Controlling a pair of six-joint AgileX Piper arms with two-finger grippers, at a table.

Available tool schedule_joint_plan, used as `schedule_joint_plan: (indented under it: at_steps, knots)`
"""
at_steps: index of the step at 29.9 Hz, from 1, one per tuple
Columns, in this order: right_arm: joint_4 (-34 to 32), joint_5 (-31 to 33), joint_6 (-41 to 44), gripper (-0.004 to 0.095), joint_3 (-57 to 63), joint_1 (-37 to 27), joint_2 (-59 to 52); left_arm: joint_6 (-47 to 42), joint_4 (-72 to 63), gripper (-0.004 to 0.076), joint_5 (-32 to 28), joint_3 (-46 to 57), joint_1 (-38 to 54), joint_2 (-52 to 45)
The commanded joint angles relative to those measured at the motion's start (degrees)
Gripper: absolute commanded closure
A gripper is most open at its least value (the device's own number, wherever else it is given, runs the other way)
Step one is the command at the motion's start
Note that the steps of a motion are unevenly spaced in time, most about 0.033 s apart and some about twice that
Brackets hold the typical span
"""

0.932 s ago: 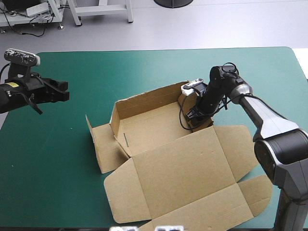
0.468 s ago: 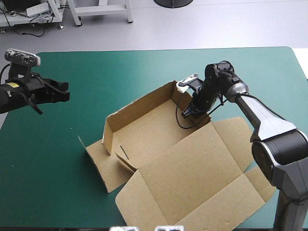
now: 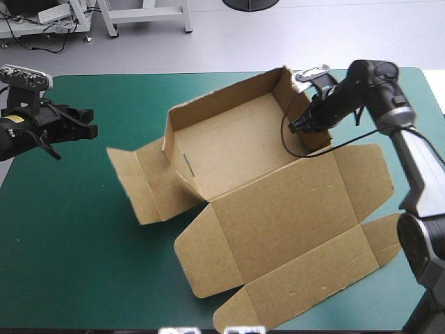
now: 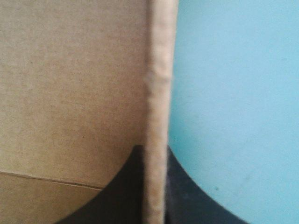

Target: Fold the box

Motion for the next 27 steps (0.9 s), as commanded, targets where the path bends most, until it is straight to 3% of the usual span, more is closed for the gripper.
schedule_joint_plan:
  at_steps: [1, 5, 11, 17, 27]
  knots:
    - [5.6, 1.2, -1.3, 0.0932, -2.3, -5.1, -8.5, -3.5, 1.6, 0.0353, -6.6, -1.5, 0.1, -1.3]
    - [10.6, 1.2, -2.7, 0.0932, -2.3, -10.6, -13.8, -7.5, 7.7, 0.0353, -7.7, -1.5, 0.1, -1.3]
    - [10.7, 1.2, -2.9, 0.0933, -2.3, -12.4, -20.3, -10.0, 9.9, 0.0353, -7.6, -1.5, 0.1, -1.3]
    - [10.8, 1.2, -3.3, 0.0933, -2.3, -12.4, -26.1, -10.0, 8.0, 0.0353, -1.6, -1.3, 0.1, -1.3]
    - [10.9, 1.2, -4.2, 0.0933, -2.3, -12.3, -30.4, 0.2, -10.1, 0.0353, 5.8, -0.9, 0.1, -1.3]
